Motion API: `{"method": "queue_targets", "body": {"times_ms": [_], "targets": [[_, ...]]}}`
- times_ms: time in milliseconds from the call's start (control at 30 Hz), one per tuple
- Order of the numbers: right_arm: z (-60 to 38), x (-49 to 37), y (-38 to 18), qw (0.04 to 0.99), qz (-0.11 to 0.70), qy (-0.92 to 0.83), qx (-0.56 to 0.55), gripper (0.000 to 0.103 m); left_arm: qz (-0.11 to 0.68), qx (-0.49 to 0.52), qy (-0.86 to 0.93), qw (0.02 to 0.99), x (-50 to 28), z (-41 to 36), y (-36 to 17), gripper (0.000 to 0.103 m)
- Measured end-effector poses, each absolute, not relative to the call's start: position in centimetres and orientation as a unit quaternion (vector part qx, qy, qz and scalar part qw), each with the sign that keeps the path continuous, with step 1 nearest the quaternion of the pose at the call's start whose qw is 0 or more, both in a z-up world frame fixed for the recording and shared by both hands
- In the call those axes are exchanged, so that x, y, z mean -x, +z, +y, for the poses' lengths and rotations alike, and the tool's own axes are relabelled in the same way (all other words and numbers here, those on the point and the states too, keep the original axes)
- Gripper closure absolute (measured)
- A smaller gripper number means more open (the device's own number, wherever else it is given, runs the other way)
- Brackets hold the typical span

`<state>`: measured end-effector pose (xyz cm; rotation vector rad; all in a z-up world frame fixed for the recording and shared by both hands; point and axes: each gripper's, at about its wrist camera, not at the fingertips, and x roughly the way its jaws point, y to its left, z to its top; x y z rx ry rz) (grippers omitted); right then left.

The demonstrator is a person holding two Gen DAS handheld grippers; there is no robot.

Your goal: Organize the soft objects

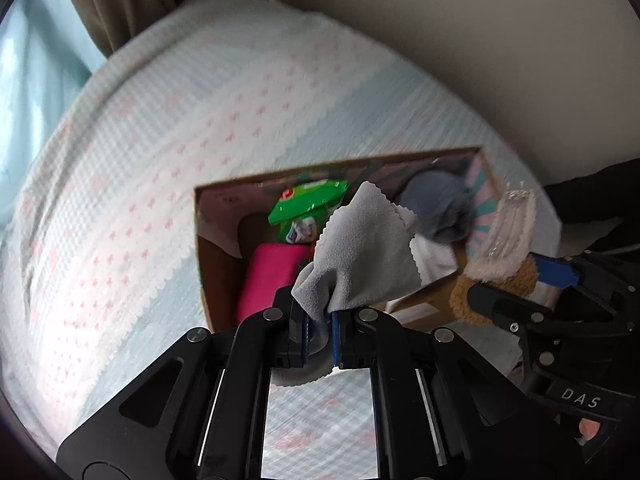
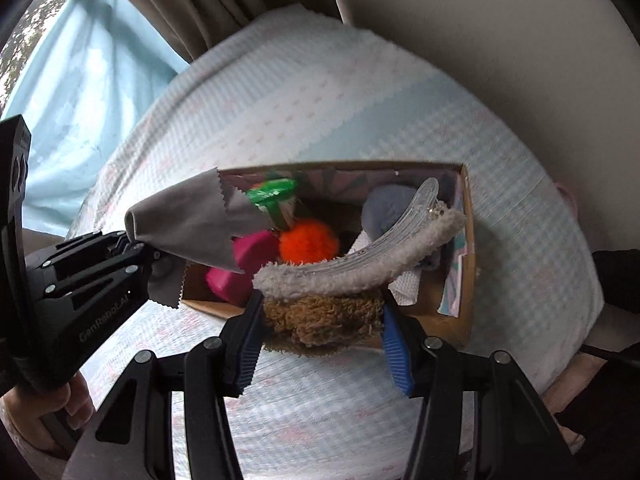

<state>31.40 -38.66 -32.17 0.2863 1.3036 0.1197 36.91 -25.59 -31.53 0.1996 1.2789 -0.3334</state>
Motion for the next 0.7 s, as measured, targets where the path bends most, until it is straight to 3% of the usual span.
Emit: {"method": "queue_targets", "body": {"times_ms": [367, 400, 467, 500, 533, 600, 700], "targets": [[-38.9, -32.6, -38.1, 0.747, 0.643, 0.055, -0.160, 0.051, 0.636, -0.103, -0.148, 0.751, -39.2, -26.1, -36.6, 0.097], [-39.0, -32.6, -38.2, 0.750, 0.639, 0.053, -0.164, 0.048, 0.638, -0.103, -0.149, 0.749, -39.4, -26.2, -36.6, 0.092], [-39.0, -32.4, -38.4, 0.751, 0.637, 0.054, -0.167, 0.042, 0.646, -0.094, -0.154, 0.741, -39.6, -26.1, -36.6, 0.055], [-39.1, -32.4, -38.5, 0.751, 0.637, 0.053, -0.164, 0.034, 0.646, -0.092, -0.156, 0.741, -39.7, -26.0, -36.5, 0.011], [-39.1, -32.3, -38.5, 0.751, 0.638, 0.051, -0.162, 0.020, 0.644, -0.091, -0.158, 0.743, -39.6, -25.9, -36.3, 0.001], [-39.2, -32.2, -38.6, 0.750, 0.637, 0.051, -0.168, 0.008, 0.636, -0.092, -0.159, 0.749, -39.4, -25.6, -35.9, 0.001], [-39.4, -32.0, -38.6, 0.749, 0.639, 0.043, -0.170, 0.007, 0.638, -0.095, -0.154, 0.748, -39.3, -25.3, -35.7, 0.001]]}}
